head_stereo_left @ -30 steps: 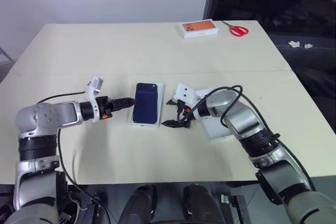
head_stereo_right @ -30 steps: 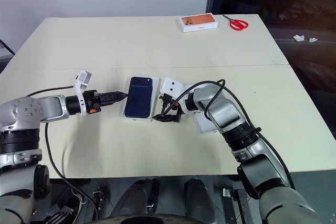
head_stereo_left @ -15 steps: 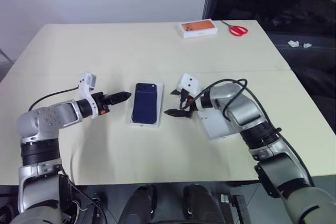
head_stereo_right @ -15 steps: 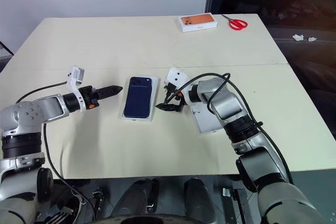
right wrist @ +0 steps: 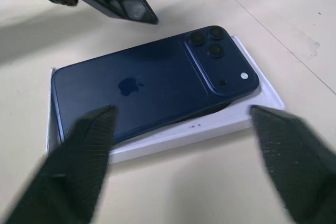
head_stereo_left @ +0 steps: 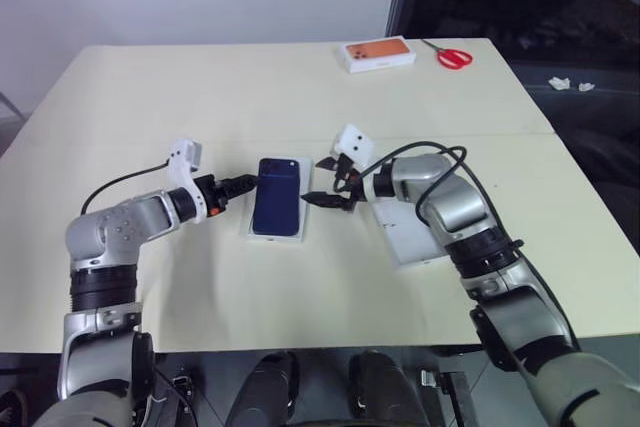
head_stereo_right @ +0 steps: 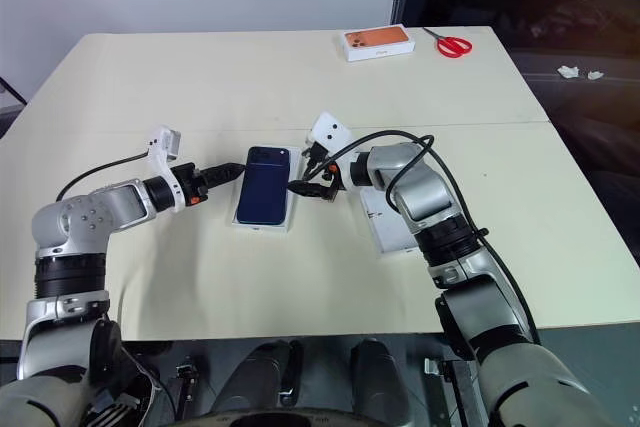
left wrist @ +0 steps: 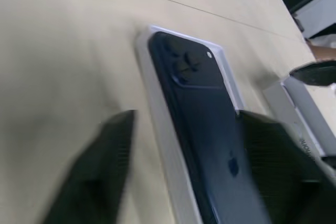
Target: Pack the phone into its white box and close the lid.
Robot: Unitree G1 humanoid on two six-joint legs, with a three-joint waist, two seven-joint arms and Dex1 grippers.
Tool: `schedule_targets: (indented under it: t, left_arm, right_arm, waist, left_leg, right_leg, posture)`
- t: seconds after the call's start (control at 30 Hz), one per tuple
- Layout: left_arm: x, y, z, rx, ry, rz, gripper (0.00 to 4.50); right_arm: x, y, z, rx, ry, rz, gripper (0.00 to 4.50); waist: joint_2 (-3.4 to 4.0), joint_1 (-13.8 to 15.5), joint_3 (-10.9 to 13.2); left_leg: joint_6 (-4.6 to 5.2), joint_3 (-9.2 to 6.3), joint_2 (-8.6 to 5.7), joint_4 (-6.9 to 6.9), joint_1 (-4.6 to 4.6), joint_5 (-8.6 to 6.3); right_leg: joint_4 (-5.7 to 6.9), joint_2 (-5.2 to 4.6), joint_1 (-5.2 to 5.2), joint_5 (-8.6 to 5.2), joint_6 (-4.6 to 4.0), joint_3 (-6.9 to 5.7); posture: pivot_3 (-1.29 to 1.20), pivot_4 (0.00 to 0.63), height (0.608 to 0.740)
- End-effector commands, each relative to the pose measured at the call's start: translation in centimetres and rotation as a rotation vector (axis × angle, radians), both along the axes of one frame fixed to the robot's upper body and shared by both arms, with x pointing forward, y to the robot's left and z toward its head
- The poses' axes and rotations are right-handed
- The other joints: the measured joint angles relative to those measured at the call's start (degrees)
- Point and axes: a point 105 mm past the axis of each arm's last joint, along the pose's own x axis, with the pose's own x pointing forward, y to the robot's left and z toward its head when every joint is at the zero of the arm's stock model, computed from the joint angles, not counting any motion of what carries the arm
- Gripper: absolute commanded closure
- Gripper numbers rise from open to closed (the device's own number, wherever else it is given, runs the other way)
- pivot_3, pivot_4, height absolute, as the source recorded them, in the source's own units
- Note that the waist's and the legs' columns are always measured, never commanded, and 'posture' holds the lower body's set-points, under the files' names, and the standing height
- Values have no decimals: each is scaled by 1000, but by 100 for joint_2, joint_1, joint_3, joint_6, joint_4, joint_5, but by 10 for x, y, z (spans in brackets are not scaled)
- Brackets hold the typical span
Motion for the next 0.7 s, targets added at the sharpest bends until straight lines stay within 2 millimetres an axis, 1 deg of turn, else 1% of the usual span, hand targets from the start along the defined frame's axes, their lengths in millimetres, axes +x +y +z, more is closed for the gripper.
schedule_targets:
  t: [0.03, 0.07, 0.1, 0.2, 0.3, 0.33, 0.4, 0.47, 0.57, 0.67, 0.7]
  left_arm:
    - [7, -1, 14, 22, -69, 20, 3473]
    - [7, -1, 13, 23, -70, 20, 3962]
    - [9, -9, 7, 82, -90, 11, 4472]
    - [10, -28, -8, 191, -124, -26, 4472]
    - [9, -45, -27, 272, -115, -77, 4472]
    - [9, -48, -30, 293, -121, -90, 4472]
    - [8, -61, -41, 322, -105, -132, 4472]
    - [7, -73, -46, 323, -93, -162, 4472]
    - [6, -75, -42, 304, -100, -174, 4472]
    - [5, -68, -37, 304, -117, -172, 4472]
    - [7, -61, -31, 292, -133, -148, 4472]
  right_arm:
    - [3, 3, 19, 32, -64, 6, 2419]
    - [3, 3, 19, 32, -64, 6, 2979]
    - [5, 3, 18, 29, -65, -7, 3477]
    - [7, 2, 16, 15, -74, -17, 3477]
    - [8, 2, 17, 15, -77, -15, 3477]
    - [8, 2, 17, 16, -77, -15, 3477]
    - [8, 2, 17, 14, -79, -16, 3477]
    - [8, 2, 17, 9, -83, -17, 3477]
    - [8, 0, 16, 3, -88, -19, 3477]
    - [9, -3, 15, -5, -90, -30, 3477]
    - [9, -4, 14, -9, -90, -32, 3477]
  waist:
    - [0, 0, 0]
    - [0, -3, 0]
    - [0, -4, 0]
    - [0, 27, 0]
    - [0, 35, -1]
    - [2, 30, -2]
    - [3, 27, -3]
    - [6, 36, -5]
    - [6, 25, -5]
    - [6, 9, -5]
    - [6, 0, -5]
  left_leg:
    - [0, 0, 0, 0, 0, 0]
    - [-1, 0, 0, 0, 0, 0]
    - [0, 0, 0, 0, 0, 0]
    - [-6, 1, -1, 1, 0, 3]
    - [-5, 1, -5, 7, 0, 3]
    - [-4, 1, -5, 8, 1, 3]
    - [-1, 1, -5, 8, 3, 1]
    - [15, 0, -4, 8, 5, -9]
    - [23, 0, -5, 12, 6, -13]
    - [27, 0, -4, 11, 6, -16]
    - [27, 0, -3, 10, 6, -15]
  right_leg:
    - [0, 0, 0, 0, 0, 0]
    - [0, 0, 0, 0, 0, 0]
    - [0, 0, 0, 0, 0, 0]
    - [0, 0, 1, 0, 0, 0]
    - [-1, -4, 6, 0, 0, 0]
    - [-2, -4, 9, 0, 0, 0]
    - [-1, -3, 10, 0, 0, 0]
    - [0, -3, 12, 0, 0, -2]
    - [0, -3, 16, 0, 0, -3]
    - [0, -1, 14, 0, 0, -2]
    - [0, 0, 12, 0, 0, -2]
  posture:
    - [0, 150, 740]
    - [0, 150, 740]
    - [0, 150, 740]
    - [0, 150, 740]
    - [0, 150, 740]
    - [0, 150, 740]
    - [0, 150, 740]
    - [0, 150, 740]
    - [0, 150, 740]
    - [0, 150, 740]
    - [0, 150, 740]
